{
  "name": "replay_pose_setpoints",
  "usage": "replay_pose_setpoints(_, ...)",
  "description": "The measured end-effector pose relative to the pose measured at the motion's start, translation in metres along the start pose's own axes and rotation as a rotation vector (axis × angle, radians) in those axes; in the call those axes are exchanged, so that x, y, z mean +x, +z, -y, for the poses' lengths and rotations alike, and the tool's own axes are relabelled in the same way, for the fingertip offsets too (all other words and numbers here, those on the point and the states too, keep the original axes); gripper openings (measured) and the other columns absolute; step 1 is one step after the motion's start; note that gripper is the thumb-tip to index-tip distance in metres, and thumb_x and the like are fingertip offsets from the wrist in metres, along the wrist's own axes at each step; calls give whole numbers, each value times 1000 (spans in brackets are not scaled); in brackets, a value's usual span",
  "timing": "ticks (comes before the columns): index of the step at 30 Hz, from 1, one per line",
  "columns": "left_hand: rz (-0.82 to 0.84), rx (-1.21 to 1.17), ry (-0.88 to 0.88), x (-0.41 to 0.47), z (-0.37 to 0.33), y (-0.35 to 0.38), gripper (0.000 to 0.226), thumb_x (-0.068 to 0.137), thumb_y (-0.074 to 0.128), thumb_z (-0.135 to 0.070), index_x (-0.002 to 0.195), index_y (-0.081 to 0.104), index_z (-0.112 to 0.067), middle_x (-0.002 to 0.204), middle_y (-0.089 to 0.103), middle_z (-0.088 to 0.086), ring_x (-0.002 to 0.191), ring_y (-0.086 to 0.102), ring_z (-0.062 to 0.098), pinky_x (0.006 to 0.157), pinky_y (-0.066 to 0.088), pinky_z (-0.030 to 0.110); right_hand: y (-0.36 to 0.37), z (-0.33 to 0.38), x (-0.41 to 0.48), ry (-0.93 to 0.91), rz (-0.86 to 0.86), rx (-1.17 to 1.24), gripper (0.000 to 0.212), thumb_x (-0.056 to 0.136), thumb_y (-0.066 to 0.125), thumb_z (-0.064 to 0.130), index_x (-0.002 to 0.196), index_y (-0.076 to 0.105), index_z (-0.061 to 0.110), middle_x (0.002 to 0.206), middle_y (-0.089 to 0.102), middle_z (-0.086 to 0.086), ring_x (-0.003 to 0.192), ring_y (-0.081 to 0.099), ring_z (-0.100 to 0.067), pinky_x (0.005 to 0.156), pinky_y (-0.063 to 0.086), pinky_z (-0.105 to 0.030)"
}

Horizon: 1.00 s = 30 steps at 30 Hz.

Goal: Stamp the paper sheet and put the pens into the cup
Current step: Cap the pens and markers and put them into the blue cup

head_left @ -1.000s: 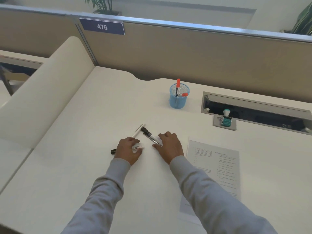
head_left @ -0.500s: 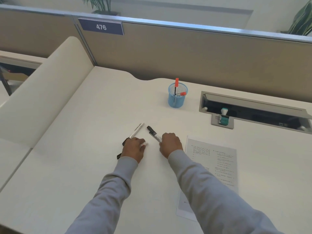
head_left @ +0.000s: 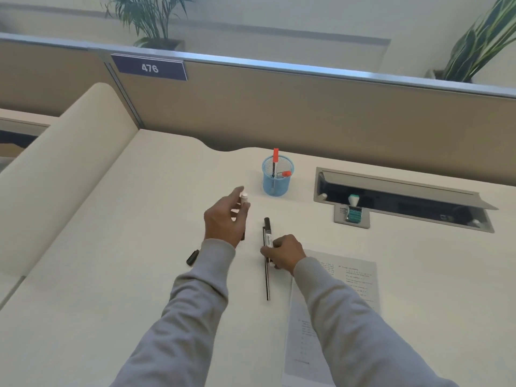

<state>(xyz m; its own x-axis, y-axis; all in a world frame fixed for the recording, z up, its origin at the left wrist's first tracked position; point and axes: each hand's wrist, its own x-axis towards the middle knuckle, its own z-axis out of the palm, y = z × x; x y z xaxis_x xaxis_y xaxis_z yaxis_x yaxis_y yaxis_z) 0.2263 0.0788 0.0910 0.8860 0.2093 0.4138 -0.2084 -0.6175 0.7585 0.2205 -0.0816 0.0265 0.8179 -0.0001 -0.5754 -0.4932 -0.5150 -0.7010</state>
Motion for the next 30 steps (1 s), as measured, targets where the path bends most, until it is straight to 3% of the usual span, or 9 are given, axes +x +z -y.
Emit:
replay_pose_setpoints(3,-65,-89,53,28,-13,6,30,89,70,-7,119,70,-8,93,74,7,78,69,12,73,54,10,-19,-1,-1,-70,-30,181,34,74,68,21,44,53,18,50,56,2,54,53,-20,53,50,-24)
replay_pose_setpoints(8,-166,-195,149,76,-32,15,28,92,69,-11,120,70,-11,96,71,-2,82,71,8,75,57,15,-57,13,5,-242,-251,284,16,76,70,22,70,69,7,58,63,-1,55,55,-14,57,51,-33)
replay_pose_setpoints(10,-209,-234,152,92,-36,19,28,92,68,-12,119,70,-11,97,71,-3,83,71,7,75,57,16,-72,23,7,-343,-381,305,18,80,71,19,74,67,3,61,66,-8,56,55,-20,58,52,-40)
replay_pose_setpoints(13,-245,-257,159,110,-39,29,28,91,68,-12,119,70,-9,97,74,2,83,71,7,78,58,19,-91,42,11,-482,-557,338,18,87,69,17,82,67,0,73,69,-22,69,63,-43,66,56,-53)
replay_pose_setpoints(17,-196,-287,134,119,-30,48,27,91,69,-11,118,70,-11,94,73,-5,83,71,2,82,57,19,-110,71,18,-628,-727,376,17,93,66,21,88,68,5,75,70,-19,69,66,-41,63,58,-51)
replay_pose_setpoints(20,-136,-290,89,116,-18,62,26,90,68,-11,117,70,-14,93,73,-5,84,71,1,84,57,20,-117,90,25,-702,-775,369,14,96,64,24,92,67,11,78,72,-12,68,68,-31,62,59,-43)
replay_pose_setpoints(26,-85,-250,11,101,8,79,21,88,71,-10,110,70,-10,92,73,-3,84,70,-5,85,57,16,-112,107,47,-764,-766,313,15,98,62,23,96,67,9,81,73,-7,70,70,-25,64,60,-43)
replay_pose_setpoints(30,-42,-237,-41,93,16,83,20,87,72,-10,106,69,-13,93,73,-3,84,71,2,82,58,19,-100,106,62,-752,-702,251,14,98,62,26,98,67,13,81,73,-4,69,70,-17,62,61,-42)
